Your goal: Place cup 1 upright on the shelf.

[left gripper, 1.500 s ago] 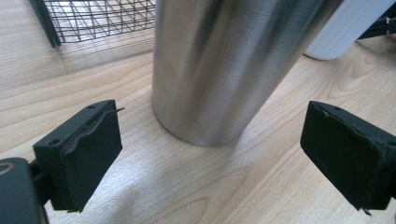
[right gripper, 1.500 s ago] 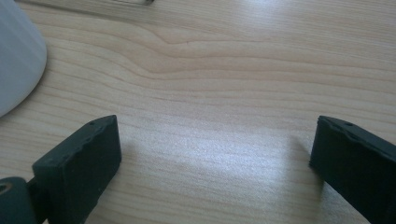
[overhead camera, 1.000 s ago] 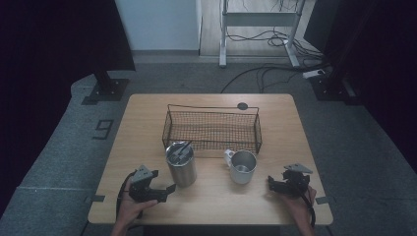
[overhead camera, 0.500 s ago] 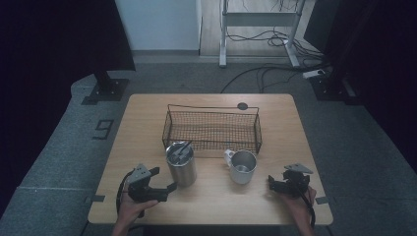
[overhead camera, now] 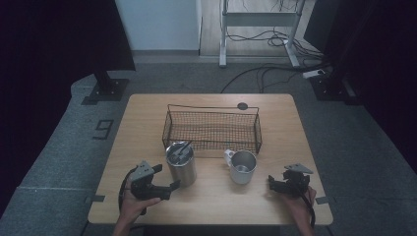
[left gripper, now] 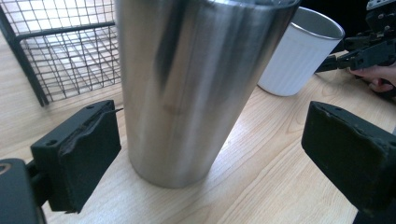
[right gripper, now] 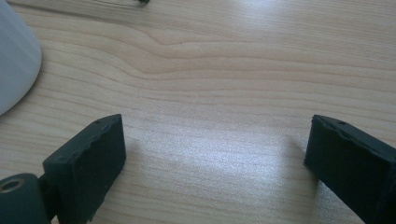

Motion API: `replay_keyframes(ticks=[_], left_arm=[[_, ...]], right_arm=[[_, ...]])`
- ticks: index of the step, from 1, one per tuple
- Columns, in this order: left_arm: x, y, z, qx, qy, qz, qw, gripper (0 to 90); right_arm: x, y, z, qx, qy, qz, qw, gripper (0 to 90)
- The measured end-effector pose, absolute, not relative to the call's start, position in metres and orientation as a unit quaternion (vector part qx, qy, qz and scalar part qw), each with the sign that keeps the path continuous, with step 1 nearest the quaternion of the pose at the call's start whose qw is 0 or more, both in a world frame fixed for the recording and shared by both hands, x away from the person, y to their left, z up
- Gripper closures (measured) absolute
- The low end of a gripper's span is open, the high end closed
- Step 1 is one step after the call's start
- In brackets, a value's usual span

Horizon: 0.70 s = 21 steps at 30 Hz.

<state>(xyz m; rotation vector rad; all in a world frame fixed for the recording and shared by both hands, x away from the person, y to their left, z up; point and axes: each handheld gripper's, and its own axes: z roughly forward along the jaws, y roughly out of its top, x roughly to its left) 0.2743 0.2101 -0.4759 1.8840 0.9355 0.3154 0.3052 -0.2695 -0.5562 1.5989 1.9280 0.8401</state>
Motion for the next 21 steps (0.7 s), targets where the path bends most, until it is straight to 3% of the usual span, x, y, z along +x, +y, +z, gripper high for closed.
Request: replay_keyframes(ticks=[21], left_arm=[[0.297,0.192,-0.476,0.776,0.388,0.135,0.478,3.0]], right_arm=[[0.305,-0.27,-0.556,0.587,0.706,0.309,0.248,5.3]])
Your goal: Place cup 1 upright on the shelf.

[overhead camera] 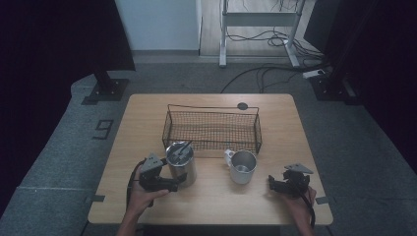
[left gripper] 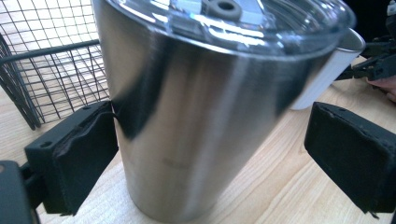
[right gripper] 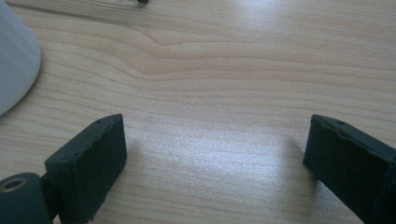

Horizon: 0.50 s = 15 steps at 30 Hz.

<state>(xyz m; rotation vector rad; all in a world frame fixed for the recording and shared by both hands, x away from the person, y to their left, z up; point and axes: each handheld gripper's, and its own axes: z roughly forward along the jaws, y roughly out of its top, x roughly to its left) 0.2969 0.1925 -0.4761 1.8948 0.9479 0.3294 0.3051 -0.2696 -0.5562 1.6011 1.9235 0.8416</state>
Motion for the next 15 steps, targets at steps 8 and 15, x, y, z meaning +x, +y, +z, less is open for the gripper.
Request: replay_keyframes(ticks=[8,15], left_arm=[[0.306,0.186,-0.475,0.771,0.39,0.147,0.481,2.1],[0.316,0.175,-0.479,0.764,0.392,0.165,0.485,0.0]], right_arm=[[0.305,-0.27,-0.556,0.588,0.706,0.309,0.248,5.3],[0.305,-0.27,-0.556,0.588,0.706,0.309,0.248,5.4]])
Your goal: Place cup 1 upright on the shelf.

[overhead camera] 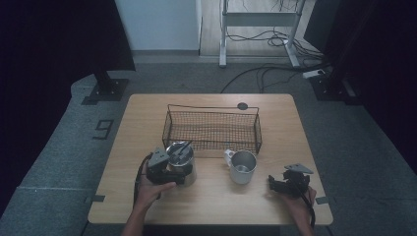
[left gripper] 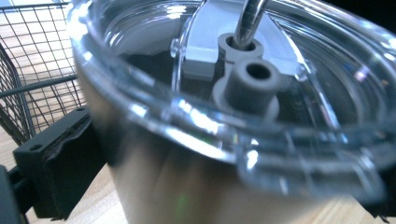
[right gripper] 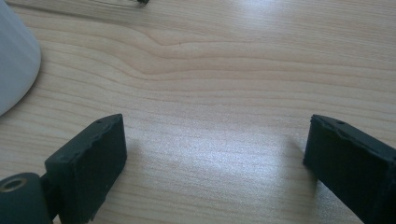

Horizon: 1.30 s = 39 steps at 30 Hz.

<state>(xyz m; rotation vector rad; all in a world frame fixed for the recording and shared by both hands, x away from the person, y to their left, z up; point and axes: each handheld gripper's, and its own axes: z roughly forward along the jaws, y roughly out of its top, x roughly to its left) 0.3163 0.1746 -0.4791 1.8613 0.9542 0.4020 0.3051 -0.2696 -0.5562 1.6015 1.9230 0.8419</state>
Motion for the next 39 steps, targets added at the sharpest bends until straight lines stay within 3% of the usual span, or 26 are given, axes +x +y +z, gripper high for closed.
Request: replay_keyframes(ticks=[39], left_arm=[[0.3133,0.1786,-0.4777,0.758,0.377,0.194,0.495,4.0]], right_arm=[[0.3049,-0.2697,-0.5561,0.588,0.704,0.309,0.249,6.0]])
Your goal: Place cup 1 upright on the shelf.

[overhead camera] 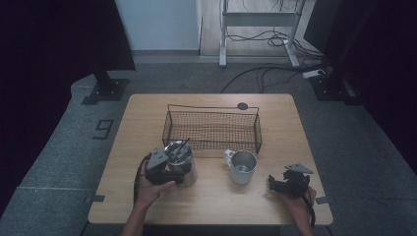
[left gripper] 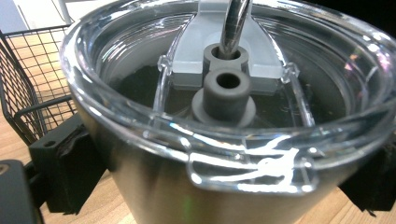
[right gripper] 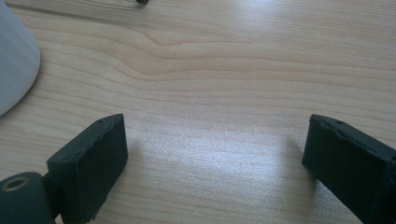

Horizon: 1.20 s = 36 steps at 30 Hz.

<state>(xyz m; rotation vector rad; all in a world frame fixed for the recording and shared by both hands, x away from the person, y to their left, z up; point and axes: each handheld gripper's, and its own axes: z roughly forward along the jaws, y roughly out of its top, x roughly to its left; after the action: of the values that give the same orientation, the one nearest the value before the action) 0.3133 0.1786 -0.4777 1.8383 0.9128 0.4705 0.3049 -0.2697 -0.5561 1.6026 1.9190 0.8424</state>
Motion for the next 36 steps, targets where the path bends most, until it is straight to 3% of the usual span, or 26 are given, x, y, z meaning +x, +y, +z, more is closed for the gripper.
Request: replay_keyframes(ticks=[36], left_arm=[[0.316,0.184,-0.449,0.757,0.361,0.203,0.505,4.1]], right_arm=[[0.305,-0.27,-0.556,0.589,0.704,0.309,0.249,6.3]])
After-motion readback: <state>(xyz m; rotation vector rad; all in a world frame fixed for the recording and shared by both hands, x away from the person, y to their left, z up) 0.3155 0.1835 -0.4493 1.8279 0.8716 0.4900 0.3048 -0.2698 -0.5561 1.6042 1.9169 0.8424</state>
